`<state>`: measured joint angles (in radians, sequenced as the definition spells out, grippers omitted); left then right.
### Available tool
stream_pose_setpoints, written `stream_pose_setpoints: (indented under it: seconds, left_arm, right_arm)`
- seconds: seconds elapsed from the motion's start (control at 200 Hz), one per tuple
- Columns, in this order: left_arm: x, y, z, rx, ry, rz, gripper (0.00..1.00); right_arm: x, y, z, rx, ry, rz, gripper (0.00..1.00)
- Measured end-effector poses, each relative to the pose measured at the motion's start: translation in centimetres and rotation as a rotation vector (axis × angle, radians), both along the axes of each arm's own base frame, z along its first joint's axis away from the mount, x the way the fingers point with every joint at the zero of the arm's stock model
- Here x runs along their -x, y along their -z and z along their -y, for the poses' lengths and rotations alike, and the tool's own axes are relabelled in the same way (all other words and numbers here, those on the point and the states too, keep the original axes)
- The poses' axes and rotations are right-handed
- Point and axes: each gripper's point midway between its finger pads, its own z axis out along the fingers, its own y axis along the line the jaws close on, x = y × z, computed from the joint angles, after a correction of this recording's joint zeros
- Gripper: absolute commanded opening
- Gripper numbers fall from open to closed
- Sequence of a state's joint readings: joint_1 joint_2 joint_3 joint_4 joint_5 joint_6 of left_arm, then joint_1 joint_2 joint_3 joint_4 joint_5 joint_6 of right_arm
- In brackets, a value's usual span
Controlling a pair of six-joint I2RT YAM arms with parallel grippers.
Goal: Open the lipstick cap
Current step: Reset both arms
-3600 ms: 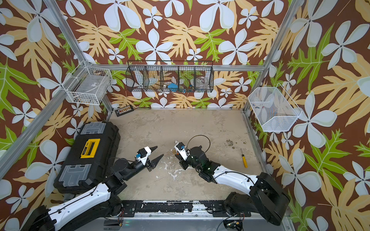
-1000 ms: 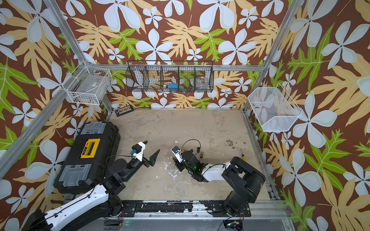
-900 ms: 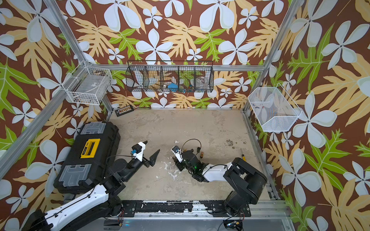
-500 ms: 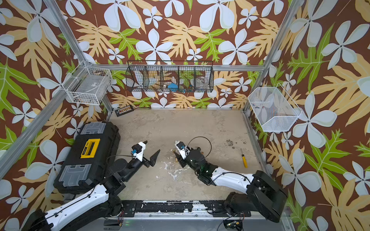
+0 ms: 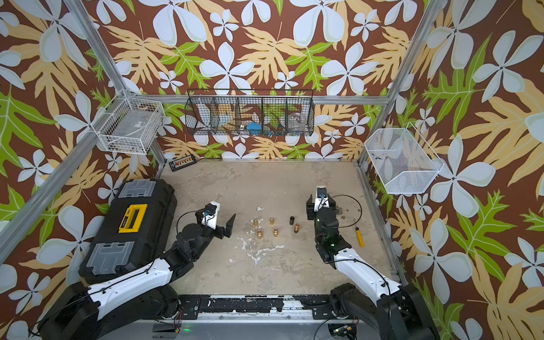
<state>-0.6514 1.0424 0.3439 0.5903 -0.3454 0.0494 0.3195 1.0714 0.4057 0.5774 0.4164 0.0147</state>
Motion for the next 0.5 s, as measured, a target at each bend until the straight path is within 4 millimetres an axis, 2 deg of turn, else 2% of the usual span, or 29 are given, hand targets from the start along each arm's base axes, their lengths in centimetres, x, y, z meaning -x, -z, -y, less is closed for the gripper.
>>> stream_pose_setpoints:
  seconds: [0.065,0.135,0.21,0.375,0.5]
  left_arm:
    - [-1.1,1.1,-1.5,-0.003,-0.066,-0.029,1.00]
    - [-2.5,2.2,-4.1,0.008,-0.164,-0.058,1.00]
    - [-3.7,2.3,-6.5,0.009,-0.254,-0.059,1.00]
    - [-5.0,2.7,-9.3,-0.050,-0.338,-0.034,1.00]
    - [-5.5,5.0,-12.1,-0.092,-0.422,-0.066,1.00]
  right_arm:
    - [0.5,2.5,2.0,-0.003,0.057,-0.046,0.69]
    - [1.2,5.2,3.6,-0.001,0.102,-0.101,0.69]
    - [1.6,7.2,4.6,0.006,0.132,-0.144,0.70]
    - [1.1,9.2,5.4,0.003,0.159,-0.172,0.71]
    - [-0.3,8.9,6.0,0.006,0.173,-0.156,0.70]
